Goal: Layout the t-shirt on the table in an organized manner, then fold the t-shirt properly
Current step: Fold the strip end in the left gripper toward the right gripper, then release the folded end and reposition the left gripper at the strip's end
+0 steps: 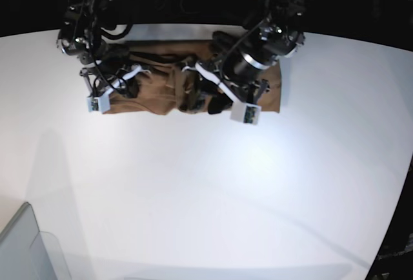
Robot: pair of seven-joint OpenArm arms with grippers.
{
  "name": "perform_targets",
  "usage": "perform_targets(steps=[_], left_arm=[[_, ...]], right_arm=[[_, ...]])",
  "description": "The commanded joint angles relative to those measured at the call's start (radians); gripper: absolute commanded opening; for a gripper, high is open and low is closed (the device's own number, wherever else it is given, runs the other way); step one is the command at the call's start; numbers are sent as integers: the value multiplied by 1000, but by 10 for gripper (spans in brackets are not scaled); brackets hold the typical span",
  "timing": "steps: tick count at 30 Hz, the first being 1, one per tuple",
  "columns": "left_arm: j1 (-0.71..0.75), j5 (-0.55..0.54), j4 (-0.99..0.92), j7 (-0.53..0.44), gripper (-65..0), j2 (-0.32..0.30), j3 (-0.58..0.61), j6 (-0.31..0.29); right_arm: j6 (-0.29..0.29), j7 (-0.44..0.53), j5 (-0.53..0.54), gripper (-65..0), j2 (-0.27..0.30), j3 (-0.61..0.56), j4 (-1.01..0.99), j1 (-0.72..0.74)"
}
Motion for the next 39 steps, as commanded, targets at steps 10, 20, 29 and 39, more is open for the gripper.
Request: perform_targets(steps=[10, 20, 29, 39], left_arm=[[89, -1, 18, -13, -553, -72, -37, 1], [55, -9, -111, -4, -649, -78, 23, -5], [-20, -41, -103, -8, -646, -176, 233, -9], [8, -175, 6, -7, -646, -294, 85, -4]], right_arm=[[4, 18, 13, -650, 5, -1, 18, 6], [4, 16, 13, -650, 5, -1, 18, 6], [4, 16, 12, -650, 5, -1, 20, 5], [4, 15, 12, -650, 5, -1, 20, 5]])
